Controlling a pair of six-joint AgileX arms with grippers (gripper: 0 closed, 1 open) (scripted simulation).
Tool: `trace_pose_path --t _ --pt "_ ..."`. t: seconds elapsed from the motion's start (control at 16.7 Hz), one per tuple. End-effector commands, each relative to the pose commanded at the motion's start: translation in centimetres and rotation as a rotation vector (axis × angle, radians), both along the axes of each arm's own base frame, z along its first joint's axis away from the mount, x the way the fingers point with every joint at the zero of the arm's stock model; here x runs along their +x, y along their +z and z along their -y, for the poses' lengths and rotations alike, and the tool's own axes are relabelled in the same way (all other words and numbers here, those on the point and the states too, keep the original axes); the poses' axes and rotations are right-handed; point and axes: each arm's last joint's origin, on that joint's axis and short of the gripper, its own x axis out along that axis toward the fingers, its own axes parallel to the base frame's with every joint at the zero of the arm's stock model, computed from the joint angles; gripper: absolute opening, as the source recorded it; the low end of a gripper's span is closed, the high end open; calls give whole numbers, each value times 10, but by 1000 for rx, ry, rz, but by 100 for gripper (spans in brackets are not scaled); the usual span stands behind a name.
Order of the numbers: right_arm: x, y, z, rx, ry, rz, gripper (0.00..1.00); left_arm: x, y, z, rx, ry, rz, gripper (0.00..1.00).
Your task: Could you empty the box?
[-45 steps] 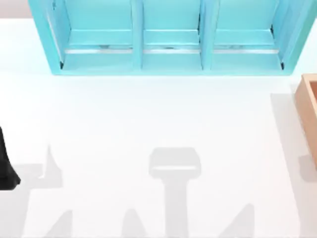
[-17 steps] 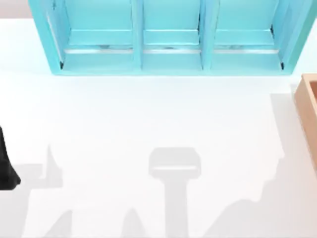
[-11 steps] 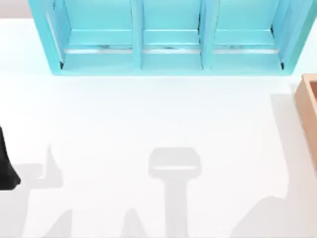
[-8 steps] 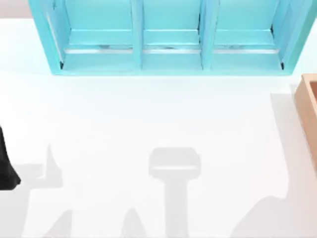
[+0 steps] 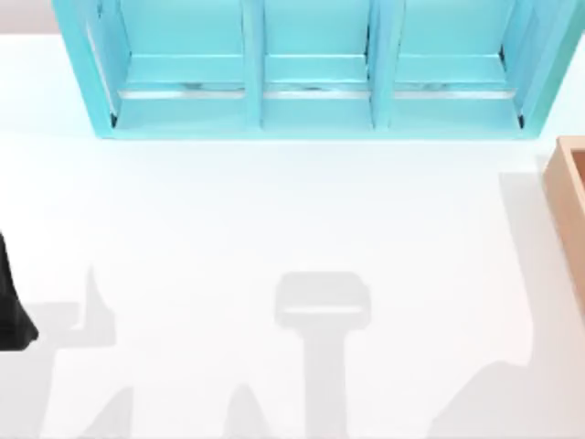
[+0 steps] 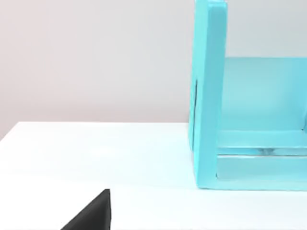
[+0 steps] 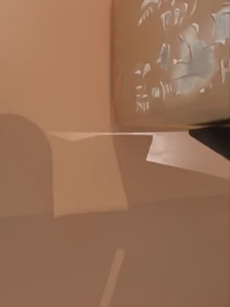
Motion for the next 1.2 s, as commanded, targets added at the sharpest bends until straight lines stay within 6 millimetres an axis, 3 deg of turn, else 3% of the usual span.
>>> trace_pose_path --t 0.3,0.36,0.9,1.02,1.2 --pt "0 0 0 0 0 0 2 0 0 0 0 0 0 100" --pt "0 0 0 0 0 0 0 0 0 0 0 0 0 100" --pt "0 1 0 -1 -1 2 0 0 0 0 0 0 0 100" --pt "4 10 2 -3 0 5 0 0 0 0 0 0 0 100" --pt "9 42 4 -2 4 3 0 0 0 0 0 0 0 100"
